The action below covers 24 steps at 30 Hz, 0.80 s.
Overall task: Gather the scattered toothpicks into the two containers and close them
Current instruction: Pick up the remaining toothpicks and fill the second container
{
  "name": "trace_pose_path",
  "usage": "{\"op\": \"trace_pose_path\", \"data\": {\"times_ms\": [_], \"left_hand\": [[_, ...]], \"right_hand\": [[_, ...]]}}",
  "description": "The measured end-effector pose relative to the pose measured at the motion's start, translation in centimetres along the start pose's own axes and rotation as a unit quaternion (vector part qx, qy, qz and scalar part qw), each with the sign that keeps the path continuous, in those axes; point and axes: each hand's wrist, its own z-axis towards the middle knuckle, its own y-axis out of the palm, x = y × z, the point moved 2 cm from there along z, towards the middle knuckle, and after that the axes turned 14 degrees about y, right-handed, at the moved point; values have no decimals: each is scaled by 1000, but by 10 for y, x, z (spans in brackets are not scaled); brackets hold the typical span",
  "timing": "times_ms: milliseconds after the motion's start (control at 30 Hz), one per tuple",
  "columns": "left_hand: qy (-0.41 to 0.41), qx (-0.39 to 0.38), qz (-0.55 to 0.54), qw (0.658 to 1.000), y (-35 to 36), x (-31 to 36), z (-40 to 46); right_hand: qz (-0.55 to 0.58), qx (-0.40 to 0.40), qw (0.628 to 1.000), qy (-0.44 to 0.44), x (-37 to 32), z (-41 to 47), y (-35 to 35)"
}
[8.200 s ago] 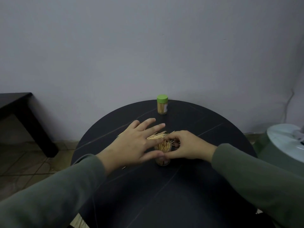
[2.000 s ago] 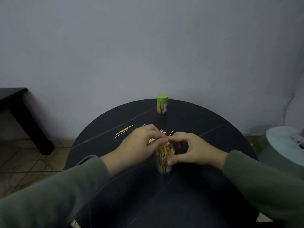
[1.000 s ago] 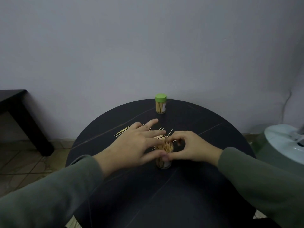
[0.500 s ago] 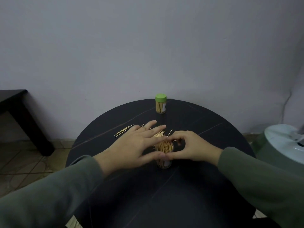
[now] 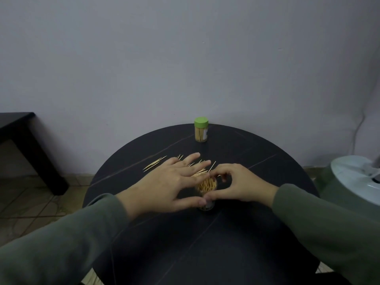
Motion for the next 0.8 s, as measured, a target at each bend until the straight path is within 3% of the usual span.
{"op": "trace_pose_path", "data": {"times_ms": [167, 433, 800], "left_hand": [[-4, -29, 8, 1000, 2, 4, 4], [-43, 1, 26, 999, 1, 4, 6], [-6, 81, -17, 997, -3, 1, 1]], "right_hand": [[5, 2, 1000, 0, 2, 0, 0], [-15, -8, 1000, -4, 3, 1, 1], [-9, -16, 1000, -5, -3, -4, -1]]}}
